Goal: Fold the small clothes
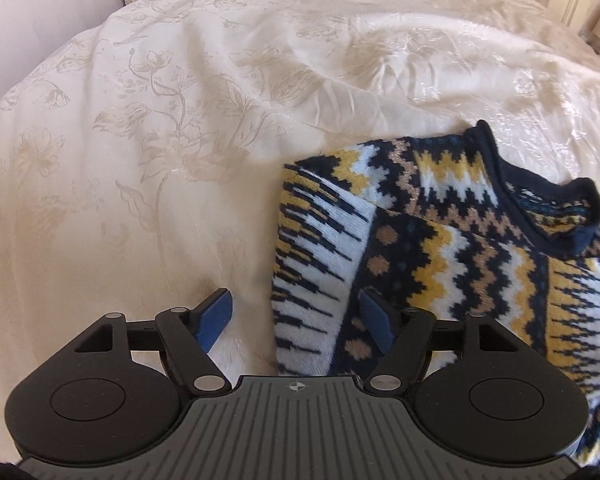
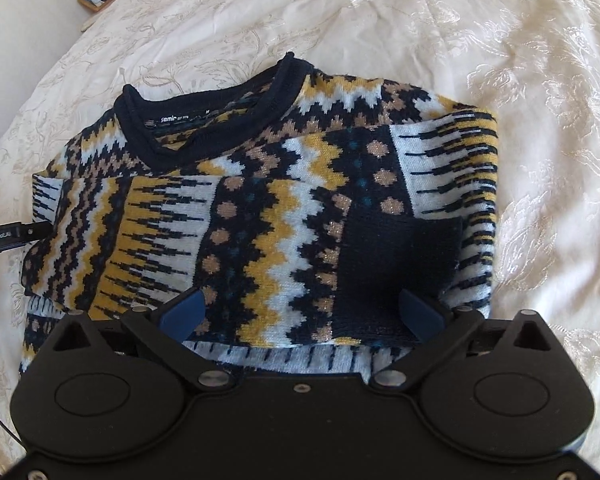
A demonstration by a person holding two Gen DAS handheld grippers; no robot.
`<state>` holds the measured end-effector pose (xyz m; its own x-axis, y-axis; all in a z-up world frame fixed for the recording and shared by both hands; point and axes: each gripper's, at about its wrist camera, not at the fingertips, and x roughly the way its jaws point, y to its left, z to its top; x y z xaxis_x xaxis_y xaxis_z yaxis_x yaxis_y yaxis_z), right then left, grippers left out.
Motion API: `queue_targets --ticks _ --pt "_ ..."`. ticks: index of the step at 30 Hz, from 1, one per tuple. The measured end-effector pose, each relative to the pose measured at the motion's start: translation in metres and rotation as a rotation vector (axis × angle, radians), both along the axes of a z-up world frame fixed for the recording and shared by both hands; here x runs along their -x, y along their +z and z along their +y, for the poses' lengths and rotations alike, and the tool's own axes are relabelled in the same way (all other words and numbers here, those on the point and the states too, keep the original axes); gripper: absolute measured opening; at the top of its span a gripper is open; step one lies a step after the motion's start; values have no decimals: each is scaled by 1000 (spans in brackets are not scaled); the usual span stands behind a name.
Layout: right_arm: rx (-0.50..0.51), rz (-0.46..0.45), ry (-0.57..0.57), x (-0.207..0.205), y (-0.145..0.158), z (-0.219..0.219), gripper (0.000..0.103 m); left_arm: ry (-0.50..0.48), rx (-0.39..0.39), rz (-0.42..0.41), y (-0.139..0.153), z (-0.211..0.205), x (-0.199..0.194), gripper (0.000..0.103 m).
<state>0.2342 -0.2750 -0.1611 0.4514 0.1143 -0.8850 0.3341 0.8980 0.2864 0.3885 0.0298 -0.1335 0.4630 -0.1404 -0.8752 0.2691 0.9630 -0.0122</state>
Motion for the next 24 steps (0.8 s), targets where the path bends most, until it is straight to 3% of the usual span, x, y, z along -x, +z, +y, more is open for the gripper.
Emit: queue_targets --ticks 3,11,24 --pt "-2 -2 1 10 6 5 102 -35 22 6 8 7 24 73" --pt "10 10 3 58 17 27 102 -83 -15 8 19 29 102 77" --pt "-1 123 -42 142 5 73 102 -138 -55 136 -8 57 174 77"
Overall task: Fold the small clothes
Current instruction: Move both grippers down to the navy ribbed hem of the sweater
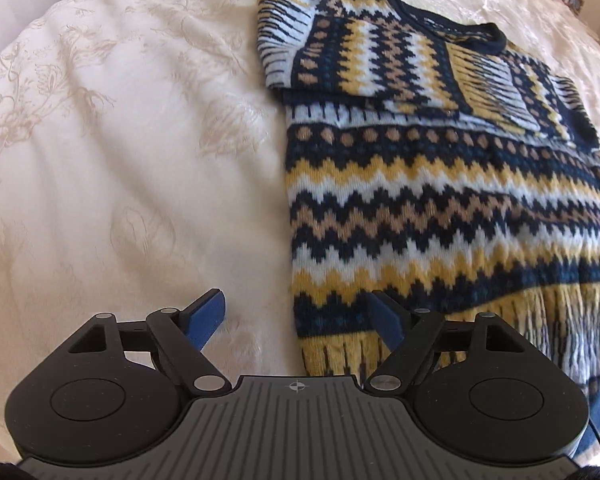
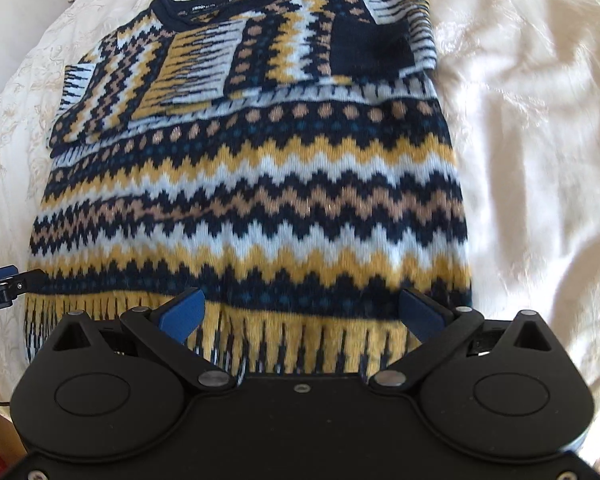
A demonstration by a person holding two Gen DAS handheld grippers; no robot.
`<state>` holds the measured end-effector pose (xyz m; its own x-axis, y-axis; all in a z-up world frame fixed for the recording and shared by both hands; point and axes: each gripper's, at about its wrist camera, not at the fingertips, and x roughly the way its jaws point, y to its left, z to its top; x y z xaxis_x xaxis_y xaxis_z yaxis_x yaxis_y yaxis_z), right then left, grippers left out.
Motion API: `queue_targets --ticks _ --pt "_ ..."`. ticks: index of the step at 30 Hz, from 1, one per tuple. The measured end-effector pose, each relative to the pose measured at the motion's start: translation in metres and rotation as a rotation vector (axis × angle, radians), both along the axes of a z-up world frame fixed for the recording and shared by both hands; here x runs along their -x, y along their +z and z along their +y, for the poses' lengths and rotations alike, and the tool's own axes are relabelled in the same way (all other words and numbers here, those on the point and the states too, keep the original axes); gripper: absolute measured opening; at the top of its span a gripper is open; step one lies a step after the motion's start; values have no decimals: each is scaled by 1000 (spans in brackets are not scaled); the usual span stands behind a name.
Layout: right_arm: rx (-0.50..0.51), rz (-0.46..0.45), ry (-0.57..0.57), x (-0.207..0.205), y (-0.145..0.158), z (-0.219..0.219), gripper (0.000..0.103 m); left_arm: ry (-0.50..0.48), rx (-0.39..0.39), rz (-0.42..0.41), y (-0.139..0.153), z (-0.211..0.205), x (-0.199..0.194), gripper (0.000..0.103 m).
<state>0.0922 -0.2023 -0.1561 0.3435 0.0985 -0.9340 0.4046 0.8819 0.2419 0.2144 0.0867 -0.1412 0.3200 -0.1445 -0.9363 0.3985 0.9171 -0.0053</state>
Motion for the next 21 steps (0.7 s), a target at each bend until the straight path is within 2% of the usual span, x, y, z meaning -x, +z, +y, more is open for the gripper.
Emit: queue_targets --ticks 7,11,15,19,21 --pt "2 15 -67 37 -1 19 102 -52 13 53 -15 5 19 78" --pt "-23 13 -109 57 -2 20 102 -69 21 51 -18 7 26 81" --pt "-34 23 -91 71 -8 19 102 -30 49 50 -19 9 29 89" --pt "-57 12 -53 85 -14 13 102 6 61 32 -26 4 25 102" --pt "-65 7 -38 89 -17 9 102 23 40 19 -27 -2 25 102"
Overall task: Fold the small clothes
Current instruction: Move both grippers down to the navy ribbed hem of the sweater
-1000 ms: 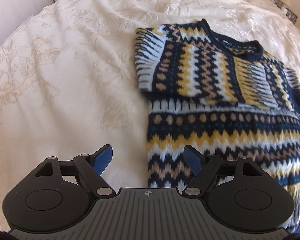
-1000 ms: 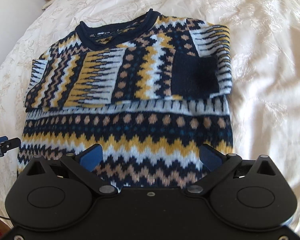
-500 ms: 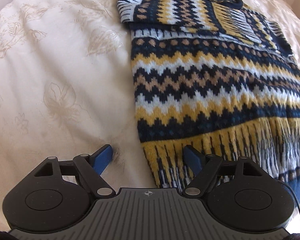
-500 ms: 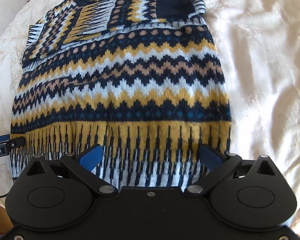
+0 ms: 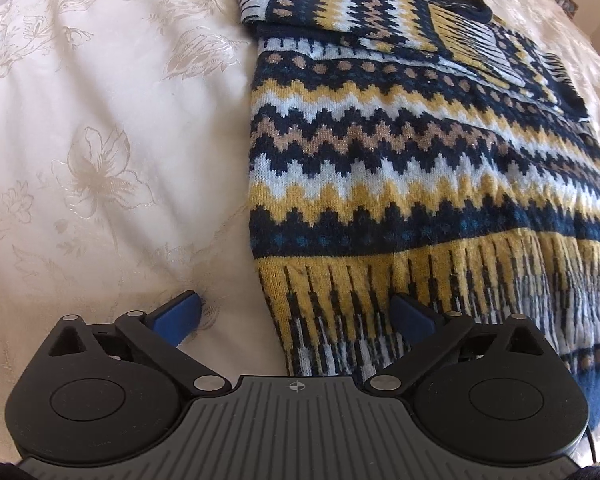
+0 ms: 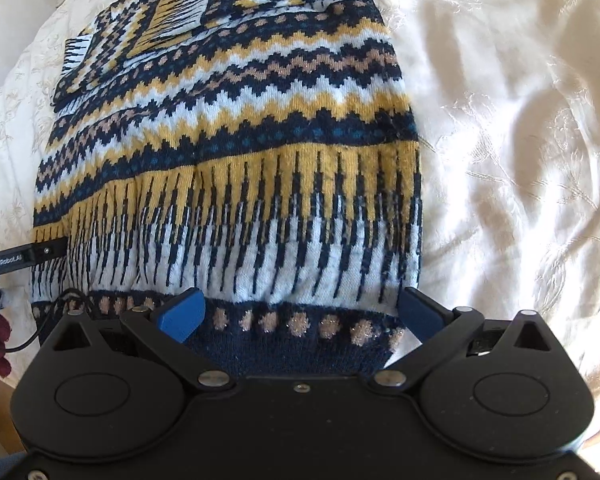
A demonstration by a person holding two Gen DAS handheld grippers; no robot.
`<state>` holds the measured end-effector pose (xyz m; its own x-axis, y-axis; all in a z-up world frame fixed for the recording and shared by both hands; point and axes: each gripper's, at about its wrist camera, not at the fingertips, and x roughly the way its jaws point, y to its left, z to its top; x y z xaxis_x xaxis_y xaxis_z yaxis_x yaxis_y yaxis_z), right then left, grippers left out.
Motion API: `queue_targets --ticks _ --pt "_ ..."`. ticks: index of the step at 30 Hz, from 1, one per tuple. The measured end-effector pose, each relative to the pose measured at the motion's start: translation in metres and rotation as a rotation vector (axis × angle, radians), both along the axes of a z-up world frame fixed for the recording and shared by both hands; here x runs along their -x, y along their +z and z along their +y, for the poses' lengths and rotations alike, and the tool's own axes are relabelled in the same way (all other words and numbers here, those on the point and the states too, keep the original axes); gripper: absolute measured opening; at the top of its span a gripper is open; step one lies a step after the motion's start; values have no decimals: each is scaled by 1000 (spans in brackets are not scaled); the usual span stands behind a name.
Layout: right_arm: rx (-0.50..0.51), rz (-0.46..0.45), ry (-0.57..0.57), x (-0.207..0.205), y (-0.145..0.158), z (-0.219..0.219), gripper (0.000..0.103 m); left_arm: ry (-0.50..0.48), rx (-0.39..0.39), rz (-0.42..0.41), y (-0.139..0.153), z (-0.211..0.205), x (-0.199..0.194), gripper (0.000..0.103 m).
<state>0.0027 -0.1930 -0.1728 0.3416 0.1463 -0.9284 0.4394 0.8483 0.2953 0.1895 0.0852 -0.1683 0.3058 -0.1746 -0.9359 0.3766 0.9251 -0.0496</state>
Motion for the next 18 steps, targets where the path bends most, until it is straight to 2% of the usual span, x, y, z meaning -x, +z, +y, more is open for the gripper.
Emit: queue_targets --ticks 4,7,8,11,15,18 --pt "-47 -28 -18 14 -4 -11 102 44 -43 4 2 -9 3 101" --pt "-98 -45 -38 25 -11 -17 102 86 -23 -3 13 -5 11 84" --pt "-111 -50 -35 27 -13 -18 102 100 -16 -5 17 -2 16 83" --pt "-135 -59 -12 36 -18 -18 102 121 -1 -9 22 6 41 83" --pt "-159 -73 11 43 -23 -23 102 100 -24 -33 23 13 78 83" --pt "-161 -85 32 45 -25 -25 102 127 -3 -48 24 21 93 83"
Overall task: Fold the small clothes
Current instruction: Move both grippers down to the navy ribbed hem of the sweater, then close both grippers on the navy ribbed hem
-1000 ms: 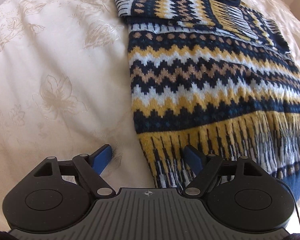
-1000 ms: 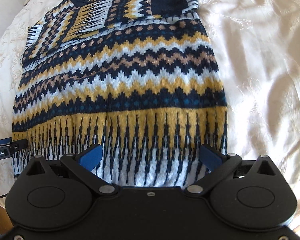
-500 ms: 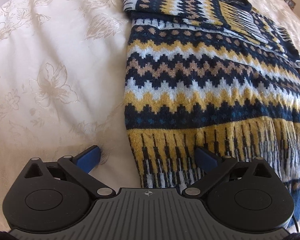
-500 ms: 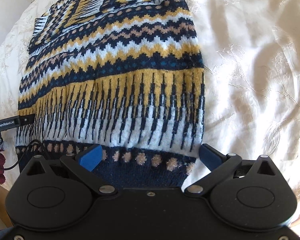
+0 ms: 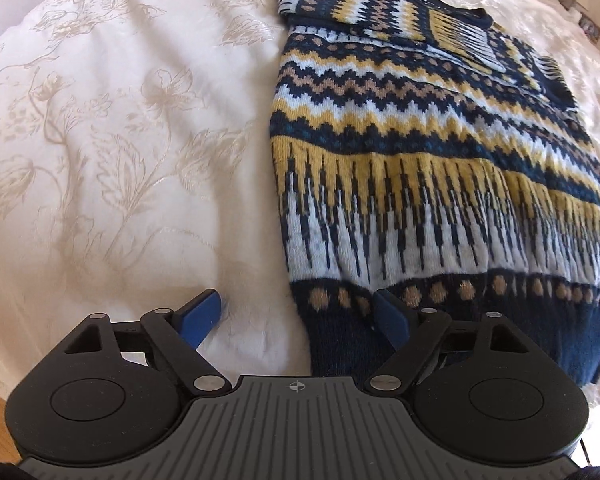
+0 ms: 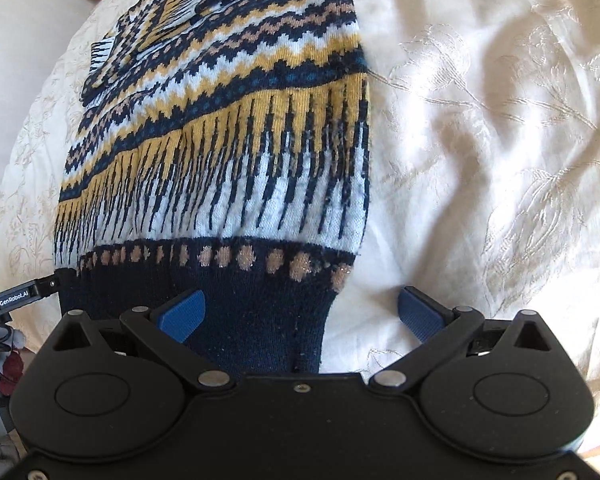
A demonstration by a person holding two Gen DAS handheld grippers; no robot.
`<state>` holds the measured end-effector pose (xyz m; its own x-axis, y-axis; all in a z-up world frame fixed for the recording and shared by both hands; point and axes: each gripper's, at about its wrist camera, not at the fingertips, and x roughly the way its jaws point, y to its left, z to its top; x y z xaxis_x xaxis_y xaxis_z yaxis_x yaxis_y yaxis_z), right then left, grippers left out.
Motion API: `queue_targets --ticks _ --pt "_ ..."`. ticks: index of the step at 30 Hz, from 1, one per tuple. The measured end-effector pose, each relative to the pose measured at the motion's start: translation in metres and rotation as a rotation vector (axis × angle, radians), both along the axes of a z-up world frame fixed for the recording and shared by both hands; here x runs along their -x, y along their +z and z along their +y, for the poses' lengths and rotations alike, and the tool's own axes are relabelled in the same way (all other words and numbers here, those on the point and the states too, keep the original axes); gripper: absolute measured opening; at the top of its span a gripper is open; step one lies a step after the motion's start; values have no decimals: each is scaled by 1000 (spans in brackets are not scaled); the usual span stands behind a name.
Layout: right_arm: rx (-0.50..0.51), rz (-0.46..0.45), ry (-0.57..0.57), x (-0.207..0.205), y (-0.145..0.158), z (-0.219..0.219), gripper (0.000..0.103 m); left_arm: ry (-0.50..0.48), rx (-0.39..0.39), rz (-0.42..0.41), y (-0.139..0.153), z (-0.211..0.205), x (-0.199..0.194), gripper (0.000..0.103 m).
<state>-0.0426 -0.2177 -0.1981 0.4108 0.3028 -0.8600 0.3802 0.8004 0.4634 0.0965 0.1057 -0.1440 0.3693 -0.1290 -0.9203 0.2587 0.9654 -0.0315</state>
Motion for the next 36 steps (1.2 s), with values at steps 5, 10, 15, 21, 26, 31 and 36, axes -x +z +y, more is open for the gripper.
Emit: queue_targets --ticks 5,10,15,21,26,31,36 --pt "50 -14 80 2 -3 7 103 -3 -12 13 -2 2 10 83" --pt "79 -29 103 5 -3 10 103 -30 -45 -8 -6 -5 16 83" --pt "115 -43 137 7 -3 16 103 -22 -43 1 -12 -7 15 83" --pt "29 -69 111 11 0 11 100 -22 -35 -3 -11 -5 16 83" --pt "-41 -109 53 21 0 3 69 -21 -21 -6 -10 -3 21 82" --pt "-88 -118 8 27 -1 -4 57 -31 -10 -16 -10 -4 24 79" --pt "-112 -115 9 23 -3 -2 51 -48 15 -13 -10 0 22 72"
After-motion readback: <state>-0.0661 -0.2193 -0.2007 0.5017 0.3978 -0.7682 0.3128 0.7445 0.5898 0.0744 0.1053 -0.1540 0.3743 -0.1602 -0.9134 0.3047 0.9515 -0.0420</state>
